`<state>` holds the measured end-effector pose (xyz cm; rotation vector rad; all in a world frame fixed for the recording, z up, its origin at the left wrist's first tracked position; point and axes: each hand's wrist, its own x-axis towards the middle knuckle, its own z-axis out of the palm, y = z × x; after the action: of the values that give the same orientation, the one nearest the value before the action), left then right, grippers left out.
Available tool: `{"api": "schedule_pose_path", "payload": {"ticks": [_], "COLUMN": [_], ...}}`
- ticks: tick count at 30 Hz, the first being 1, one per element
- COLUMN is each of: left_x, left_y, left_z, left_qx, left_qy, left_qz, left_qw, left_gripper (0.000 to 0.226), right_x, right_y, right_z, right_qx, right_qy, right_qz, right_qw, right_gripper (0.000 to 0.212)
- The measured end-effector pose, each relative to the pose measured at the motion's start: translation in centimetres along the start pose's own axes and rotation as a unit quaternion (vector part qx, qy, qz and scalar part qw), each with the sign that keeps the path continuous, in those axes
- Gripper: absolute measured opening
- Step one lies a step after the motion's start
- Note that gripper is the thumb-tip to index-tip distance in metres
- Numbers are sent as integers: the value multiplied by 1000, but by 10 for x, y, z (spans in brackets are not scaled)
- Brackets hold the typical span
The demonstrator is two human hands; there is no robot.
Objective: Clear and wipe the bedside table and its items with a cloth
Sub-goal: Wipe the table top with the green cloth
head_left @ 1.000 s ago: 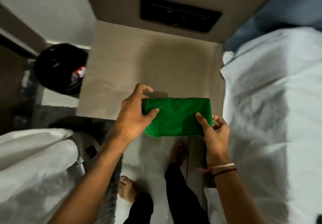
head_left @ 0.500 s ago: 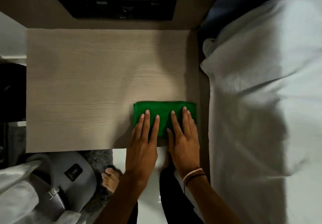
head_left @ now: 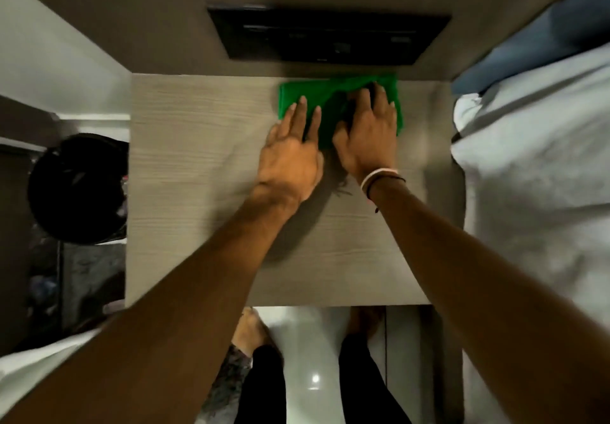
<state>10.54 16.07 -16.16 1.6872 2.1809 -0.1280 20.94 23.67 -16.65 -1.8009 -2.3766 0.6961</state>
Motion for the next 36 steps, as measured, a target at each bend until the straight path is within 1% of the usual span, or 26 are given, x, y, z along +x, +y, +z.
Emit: {"api": "schedule_pose_path", "payload": {"ticks": [2,3,6,7,8,10,13,16,19,22,24,27,30,32,34,36], "left_x": [-23,-35,-78,-93,-106,-131,-162,-174,-170,-164,-161,-159,-153,-151,-148,-146], "left_y": [-26,-43,-107,-130,-152,-192,-236,-256,-257,-239,-223,-196,-169,-157,-152,-158], "left_z": [3,3,2,0,-3,-16,-34,-41,-38,-29,-22,-10,1,7,13,16], "left_qx": [6,11,-4,-7,-10,-14,-5,-20,-36,-24,-15,-20,-24,-18,-2,10], "left_qy": [4,21,75,86,92,115,168,229,276,274,276,284,295,289,272,259], "left_qz": [-19,-15,37,46,38,-18,-118,-160,-182,-130,-99,-66,-32,-15,-25,-45], "left_qw": [1000,1000,997,995,995,993,979,960,943,953,956,956,955,957,962,965], "left_gripper": [67,63,48,44,40,40,46,46,40,40,40,37,34,36,41,46], "right_x": [-7,-8,-14,-19,-24,-37,-70,-119,-162,-177,-177,-174,-160,-143,-126,-118], "right_y": [-26,-40,-93,-115,-136,-174,-213,-225,-213,-182,-151,-87,-5,40,61,56], "right_z": [15,23,56,69,82,106,137,162,170,160,146,118,82,56,43,46], "right_qx": [9,18,17,13,12,14,-13,-53,-57,-83,-93,-120,-159,-180,-192,-195], "right_qy": [0,2,14,13,8,4,-17,-32,-40,-38,-28,-17,22,44,37,35], "right_qz": [-26,-40,-101,-123,-142,-175,-235,-300,-314,-321,-311,-274,-202,-146,-133,-131], "right_qw": [1000,999,995,992,990,984,972,952,947,943,945,954,966,972,972,971], "right_gripper": [59,58,54,55,57,61,65,71,71,73,72,73,74,74,76,78]}}
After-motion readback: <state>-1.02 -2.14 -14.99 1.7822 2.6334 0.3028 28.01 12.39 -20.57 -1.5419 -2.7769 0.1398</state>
